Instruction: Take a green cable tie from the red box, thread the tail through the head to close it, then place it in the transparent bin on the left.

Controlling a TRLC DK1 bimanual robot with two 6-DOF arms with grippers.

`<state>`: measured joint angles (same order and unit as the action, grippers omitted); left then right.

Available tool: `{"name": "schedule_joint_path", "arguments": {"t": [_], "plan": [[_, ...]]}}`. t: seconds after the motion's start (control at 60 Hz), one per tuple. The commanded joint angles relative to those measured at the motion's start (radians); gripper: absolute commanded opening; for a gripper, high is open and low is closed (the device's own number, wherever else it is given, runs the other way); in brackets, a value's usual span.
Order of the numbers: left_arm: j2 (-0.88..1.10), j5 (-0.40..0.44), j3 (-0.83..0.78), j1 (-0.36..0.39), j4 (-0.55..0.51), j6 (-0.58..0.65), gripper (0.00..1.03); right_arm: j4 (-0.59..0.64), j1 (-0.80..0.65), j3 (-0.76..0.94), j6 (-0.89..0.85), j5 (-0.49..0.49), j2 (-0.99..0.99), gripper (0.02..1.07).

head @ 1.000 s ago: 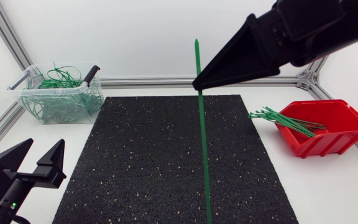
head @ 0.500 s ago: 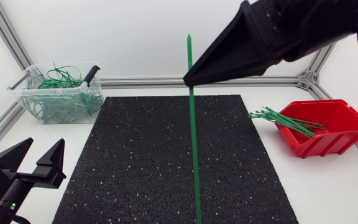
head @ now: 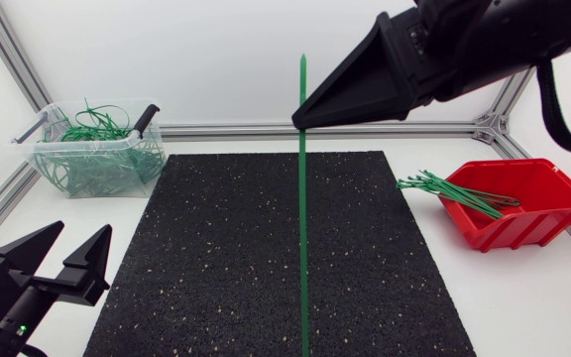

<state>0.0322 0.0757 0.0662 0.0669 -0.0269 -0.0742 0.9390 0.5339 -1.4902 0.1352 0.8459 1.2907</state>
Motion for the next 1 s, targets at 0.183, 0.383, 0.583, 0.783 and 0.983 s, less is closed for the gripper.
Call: {"name": "schedule_joint_path", "arguments": {"t": [0.183, 0.383, 0.583, 0.783, 0.983], "plan": [[0.181, 0.131, 0.161, -0.003, -0.079, -0.108, 0.99, -0.039, -0.025, 0.087, -0.014, 0.016, 0.01, 0.07], [0.287, 0.276, 0.284, 0.007, -0.137, -0.165, 0.99, -0.082, -0.025, 0.13, -0.025, 0.016, 0.009, 0.07], [0.364, 0.378, 0.354, 0.097, -0.162, -0.226, 0.99, -0.109, -0.022, 0.163, -0.036, 0.022, 0.018, 0.07], [0.423, 0.391, 0.386, 0.249, -0.153, -0.262, 0.99, -0.149, -0.023, 0.2, -0.039, 0.033, 0.025, 0.07], [0.479, 0.391, 0.409, 0.295, -0.128, -0.272, 0.99, -0.23, -0.029, 0.281, -0.022, 0.038, 0.035, 0.07]]}}
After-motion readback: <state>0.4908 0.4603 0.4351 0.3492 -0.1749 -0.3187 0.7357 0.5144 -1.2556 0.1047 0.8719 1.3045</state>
